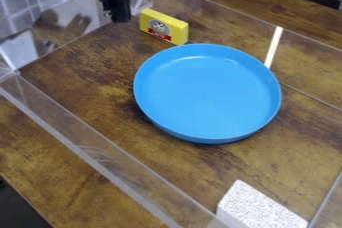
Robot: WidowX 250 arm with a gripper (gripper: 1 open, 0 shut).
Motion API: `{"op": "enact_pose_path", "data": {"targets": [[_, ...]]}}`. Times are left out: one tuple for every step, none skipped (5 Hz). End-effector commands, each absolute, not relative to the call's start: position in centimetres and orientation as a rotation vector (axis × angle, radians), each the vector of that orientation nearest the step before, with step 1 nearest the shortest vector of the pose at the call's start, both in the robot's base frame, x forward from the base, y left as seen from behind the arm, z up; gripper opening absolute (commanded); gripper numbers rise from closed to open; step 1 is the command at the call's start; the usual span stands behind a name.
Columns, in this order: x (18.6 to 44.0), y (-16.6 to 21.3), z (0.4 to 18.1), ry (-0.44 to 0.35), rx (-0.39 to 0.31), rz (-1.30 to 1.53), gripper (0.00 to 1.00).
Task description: Put the yellow block in the blue tray
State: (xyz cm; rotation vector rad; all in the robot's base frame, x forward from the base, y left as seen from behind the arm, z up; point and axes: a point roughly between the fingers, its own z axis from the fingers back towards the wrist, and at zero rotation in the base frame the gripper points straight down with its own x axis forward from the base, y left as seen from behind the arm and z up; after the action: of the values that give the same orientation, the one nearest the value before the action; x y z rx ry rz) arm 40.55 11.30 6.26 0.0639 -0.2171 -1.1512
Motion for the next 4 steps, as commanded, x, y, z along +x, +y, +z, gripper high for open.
{"op": "enact_pose_path", "data": {"targets": [[43.1, 10.3, 8.1, -0.259, 0.12, -1.246, 0.0], [44.1, 10.2, 7.4, -0.266, 0.13, -1.299, 0.0], [45.0, 10.2, 6.7, -0.274, 0.138, -1.34, 0.0], [45.2, 10.2, 6.1, -0.283, 0.141, -1.382, 0.0]]}}
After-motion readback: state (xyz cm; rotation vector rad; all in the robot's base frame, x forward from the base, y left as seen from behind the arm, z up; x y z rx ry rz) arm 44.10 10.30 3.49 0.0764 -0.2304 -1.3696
